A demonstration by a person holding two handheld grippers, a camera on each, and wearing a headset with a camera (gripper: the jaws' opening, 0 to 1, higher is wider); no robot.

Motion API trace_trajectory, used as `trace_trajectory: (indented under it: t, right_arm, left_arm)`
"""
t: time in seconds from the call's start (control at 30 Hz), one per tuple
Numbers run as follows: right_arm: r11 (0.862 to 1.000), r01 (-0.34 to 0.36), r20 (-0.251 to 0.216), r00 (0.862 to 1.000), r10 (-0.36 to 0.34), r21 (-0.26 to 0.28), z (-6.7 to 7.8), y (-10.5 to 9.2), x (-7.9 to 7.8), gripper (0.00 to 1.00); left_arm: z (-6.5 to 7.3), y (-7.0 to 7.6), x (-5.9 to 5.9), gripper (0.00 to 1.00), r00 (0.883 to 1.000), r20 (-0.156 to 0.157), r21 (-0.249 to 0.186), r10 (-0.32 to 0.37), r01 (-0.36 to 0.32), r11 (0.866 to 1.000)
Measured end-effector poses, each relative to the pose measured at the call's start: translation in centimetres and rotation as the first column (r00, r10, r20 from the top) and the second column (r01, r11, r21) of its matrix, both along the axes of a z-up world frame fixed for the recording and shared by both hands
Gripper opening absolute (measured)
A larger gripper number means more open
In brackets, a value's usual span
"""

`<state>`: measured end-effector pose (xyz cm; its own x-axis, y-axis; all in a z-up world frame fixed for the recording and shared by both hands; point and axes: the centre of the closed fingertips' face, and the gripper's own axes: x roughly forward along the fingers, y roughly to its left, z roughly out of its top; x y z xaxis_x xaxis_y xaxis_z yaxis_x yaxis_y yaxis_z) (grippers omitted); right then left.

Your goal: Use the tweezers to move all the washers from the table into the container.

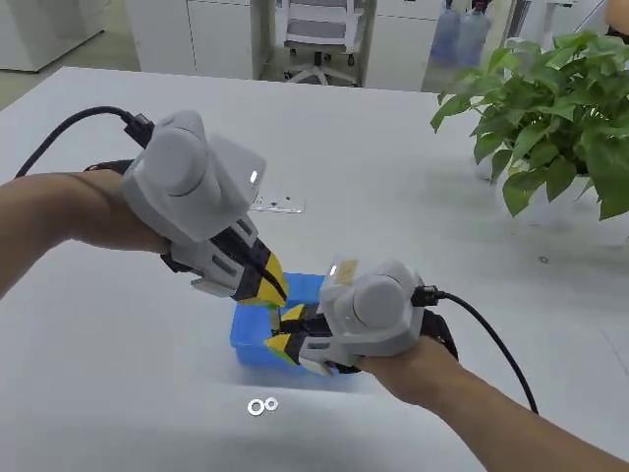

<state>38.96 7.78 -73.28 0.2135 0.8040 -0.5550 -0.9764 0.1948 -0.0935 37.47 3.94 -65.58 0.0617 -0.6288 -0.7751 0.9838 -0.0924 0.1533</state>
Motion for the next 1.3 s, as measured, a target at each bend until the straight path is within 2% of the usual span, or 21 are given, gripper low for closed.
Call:
trace_trajectory:
  t: [0.47, 0.9, 1.3]
  right_arm:
    - [0.999, -0.049, -0.013, 0.999, 0.049, -0.02, -2.0, 0.7, -2.4, 0.12]
    - [0.996, -0.083, -0.041, 0.996, 0.082, -0.032, -3.9, 1.5, -4.3, 0.12]
    - [0.995, -0.088, -0.074, 0.994, 0.086, -0.036, -5.4, 1.5, -4.8, 0.12]
  left_arm:
    - [-1.9, 1.0, -2.4, 0.05, 1.0, -0.01, 0.034, 0.002, -0.002, 0.999]
    - [-3.8, 1.8, -4.1, 0.05, 0.999, -0.047, 0.042, 0.02, -0.018, 0.999]
    - [-5.2, 2.0, -4.4, 0.05, 0.996, -0.079, 0.048, 0.034, -0.03, 0.998]
